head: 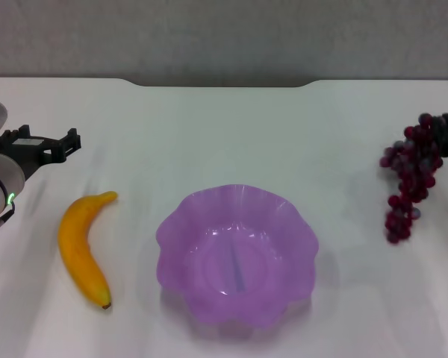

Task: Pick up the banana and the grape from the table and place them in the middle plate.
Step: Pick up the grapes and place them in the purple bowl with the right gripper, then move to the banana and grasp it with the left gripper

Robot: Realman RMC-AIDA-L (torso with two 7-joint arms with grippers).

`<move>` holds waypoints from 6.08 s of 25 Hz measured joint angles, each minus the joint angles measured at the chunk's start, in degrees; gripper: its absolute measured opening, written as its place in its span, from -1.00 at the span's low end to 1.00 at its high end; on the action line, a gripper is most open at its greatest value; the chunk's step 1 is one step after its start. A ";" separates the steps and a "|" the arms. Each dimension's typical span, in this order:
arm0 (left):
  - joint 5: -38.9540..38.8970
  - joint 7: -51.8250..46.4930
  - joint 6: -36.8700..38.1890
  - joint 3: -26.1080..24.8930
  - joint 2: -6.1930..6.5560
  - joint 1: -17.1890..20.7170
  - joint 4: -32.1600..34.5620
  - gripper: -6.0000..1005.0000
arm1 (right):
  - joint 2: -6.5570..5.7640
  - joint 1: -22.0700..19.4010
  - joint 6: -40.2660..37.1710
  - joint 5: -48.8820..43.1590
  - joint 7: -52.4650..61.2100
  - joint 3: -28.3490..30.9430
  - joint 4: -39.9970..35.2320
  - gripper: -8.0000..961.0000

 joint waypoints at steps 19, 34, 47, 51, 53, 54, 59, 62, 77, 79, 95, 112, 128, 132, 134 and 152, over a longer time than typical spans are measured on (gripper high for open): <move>0.25 0.00 0.00 0.00 0.00 -0.45 0.43 0.58 | 0.33 1.82 13.28 0.00 0.19 -2.32 -10.28 -0.69; 0.14 0.00 -0.21 0.88 0.00 -1.77 1.34 0.57 | 0.38 1.95 14.98 0.17 4.29 -17.42 -20.88 -0.69; -0.12 -0.04 -0.08 1.99 0.00 -2.19 1.41 0.57 | 0.47 1.84 14.50 15.08 -2.43 -37.91 -19.33 -0.70; -0.17 -0.07 -0.08 2.00 0.00 -2.17 1.41 0.57 | 0.56 -0.02 13.99 21.34 -8.82 -43.56 -19.27 -0.70; -0.17 -0.07 -0.08 2.02 0.00 -2.04 1.41 0.57 | 0.60 -1.10 13.44 24.76 -12.30 -45.58 -19.27 -0.70; -0.18 -0.08 -0.08 2.02 0.00 -2.01 1.41 0.57 | 0.60 -1.53 13.24 26.14 -13.51 -46.38 -19.14 -0.70; -0.18 -0.09 -0.09 2.02 0.00 -1.93 1.41 0.56 | 0.62 -1.55 12.94 30.67 -16.68 -47.90 -15.17 -0.70; -0.18 -0.09 -0.09 2.03 0.00 -1.92 1.41 0.56 | 0.57 -1.24 13.03 31.86 -17.63 -48.16 -14.26 -0.70; -0.12 -0.18 -0.09 2.03 0.00 -2.26 1.48 0.56 | 0.62 -0.76 12.61 35.89 -18.85 -52.97 -12.12 -0.70; -0.11 -0.18 -0.09 2.02 0.00 -2.27 1.49 0.55 | 0.62 -0.85 12.38 35.93 -18.97 -53.30 -12.03 -0.70; -0.17 -0.18 -0.09 2.02 0.00 -2.32 2.08 0.55 | 0.62 -0.31 12.35 35.96 -18.52 -53.66 -10.58 -0.56; -0.18 -0.18 -0.09 2.02 0.00 -2.01 2.01 0.54 | 0.04 -0.50 11.17 40.62 -19.52 -46.44 -9.95 0.74; -0.17 -0.18 -0.52 2.02 0.00 -1.82 1.72 0.53 | 0.12 -3.02 17.94 43.48 -25.31 -16.45 -0.59 0.84; -0.17 -0.18 -0.59 2.02 0.00 -1.82 1.86 0.53 | 0.19 -4.27 22.67 50.68 -31.37 -12.76 3.08 0.84; -0.17 -0.18 -0.64 1.85 0.00 -1.82 1.67 0.53 | 0.28 -4.26 26.18 52.72 -33.78 -9.17 6.37 0.84; 0.19 0.06 13.58 2.73 1.63 4.10 -17.34 0.52 | 0.13 -3.22 34.08 52.78 -35.33 9.77 22.15 0.84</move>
